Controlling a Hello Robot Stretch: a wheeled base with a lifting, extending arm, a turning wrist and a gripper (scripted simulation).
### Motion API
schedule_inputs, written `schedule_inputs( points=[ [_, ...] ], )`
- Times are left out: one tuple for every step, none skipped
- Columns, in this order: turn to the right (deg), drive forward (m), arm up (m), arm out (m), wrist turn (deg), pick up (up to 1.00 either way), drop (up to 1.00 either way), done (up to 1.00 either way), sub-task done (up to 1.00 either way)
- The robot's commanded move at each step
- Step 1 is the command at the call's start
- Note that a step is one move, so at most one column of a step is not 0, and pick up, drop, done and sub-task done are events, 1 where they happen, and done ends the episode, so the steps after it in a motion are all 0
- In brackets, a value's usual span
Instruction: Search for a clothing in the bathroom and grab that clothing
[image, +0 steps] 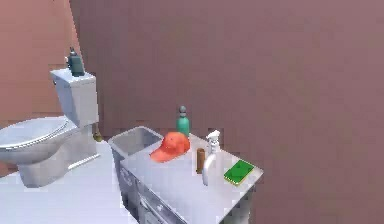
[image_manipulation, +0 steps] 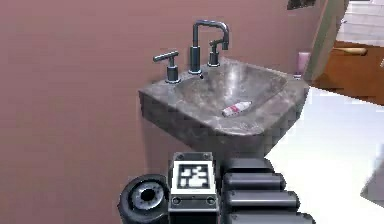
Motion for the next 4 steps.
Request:
schedule_inputs(
  points=[
    [36.0, 0.0, 0.0, 0.0, 0.0, 0.0, 0.0, 0.0, 0.0],
    [0.0, 0.5, 0.0, 0.0, 0.0, 0.0, 0.0, 0.0, 0.0],
    [-45.0, 0.0, 0.0, 0.0, 0.0, 0.0, 0.0, 0.0, 0.0],
    [-45.0, 0.0, 0.0, 0.0, 0.0, 0.0, 0.0, 0.0, 0.0]
  ],
)
